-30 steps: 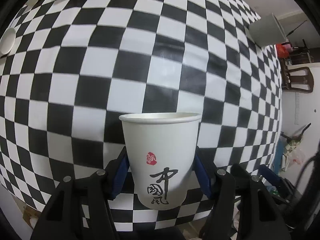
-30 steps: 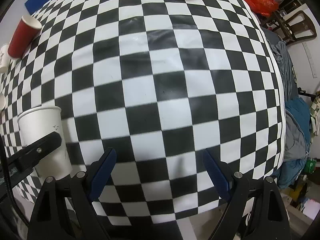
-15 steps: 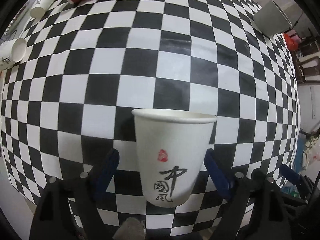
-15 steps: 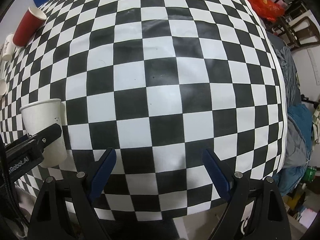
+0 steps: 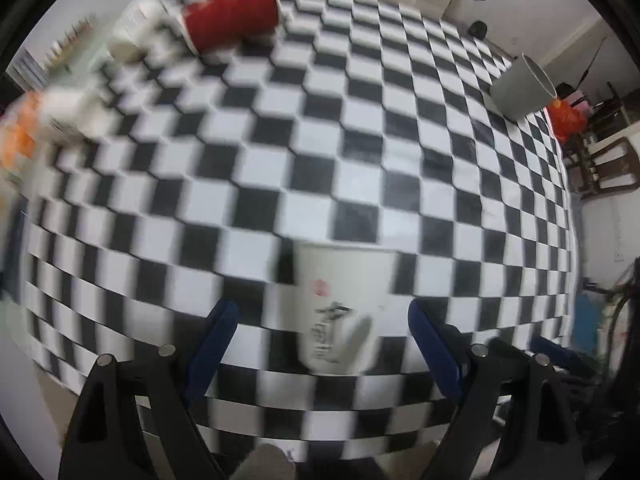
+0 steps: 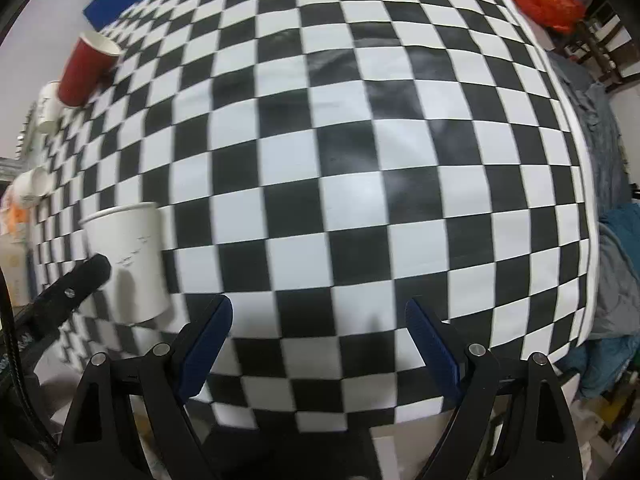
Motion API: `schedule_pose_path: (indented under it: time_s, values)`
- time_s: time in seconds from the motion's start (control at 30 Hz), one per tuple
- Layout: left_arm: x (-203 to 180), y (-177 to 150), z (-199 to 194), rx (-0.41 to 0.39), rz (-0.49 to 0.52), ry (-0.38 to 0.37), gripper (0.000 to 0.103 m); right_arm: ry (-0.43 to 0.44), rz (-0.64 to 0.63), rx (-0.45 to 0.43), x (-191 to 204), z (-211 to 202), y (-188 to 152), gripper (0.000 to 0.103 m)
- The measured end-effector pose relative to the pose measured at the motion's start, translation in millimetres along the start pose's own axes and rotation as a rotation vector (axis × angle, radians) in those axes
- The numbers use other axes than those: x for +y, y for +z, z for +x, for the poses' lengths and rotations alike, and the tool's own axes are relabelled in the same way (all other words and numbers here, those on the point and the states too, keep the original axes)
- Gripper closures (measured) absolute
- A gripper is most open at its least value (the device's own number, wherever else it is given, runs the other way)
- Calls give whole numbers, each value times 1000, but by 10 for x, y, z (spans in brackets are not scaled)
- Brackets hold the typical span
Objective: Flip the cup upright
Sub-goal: 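Grasp the cup with the right tool while the left tool releases it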
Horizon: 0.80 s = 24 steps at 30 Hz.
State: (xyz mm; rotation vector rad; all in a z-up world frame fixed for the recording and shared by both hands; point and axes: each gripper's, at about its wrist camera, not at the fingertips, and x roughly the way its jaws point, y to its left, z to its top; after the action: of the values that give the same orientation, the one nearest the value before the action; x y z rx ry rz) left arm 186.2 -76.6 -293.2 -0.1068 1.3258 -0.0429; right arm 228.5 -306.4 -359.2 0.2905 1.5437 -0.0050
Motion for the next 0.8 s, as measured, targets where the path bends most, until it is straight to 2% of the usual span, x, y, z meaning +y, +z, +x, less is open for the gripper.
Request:
schedule_pose_path:
  time_s: [0.07,0.13,0.23,0.37,0.63,0.7,0.77,0.8]
  values:
    - [151,-58,-146,-68,29,60,16,32,-9,14,75,-54,-21,13]
    - [303,-95,-139,-81,37,120,16,88,-28,27,227,-118,-29,13]
    - [552,-145,4,-48,27,169,16,151,-61,55,505,-120,-18,14]
    - [781,-121,319,10,-9,215,16,164,-111,86,840,7,48,14]
    - [1009,-64,655,70,-65,197,16,140,-161,215,1271,609,329,16]
    - [1034,-60,677,75,-72,185,16,137,-161,243,1315,743,365,22]
    - [1049,-42,678,73,-69,182,16,144,-158,262,1340,823,376,38]
    - [1058,-58,668,72,-68,180,16,148,-158,256,1347,821,372,39]
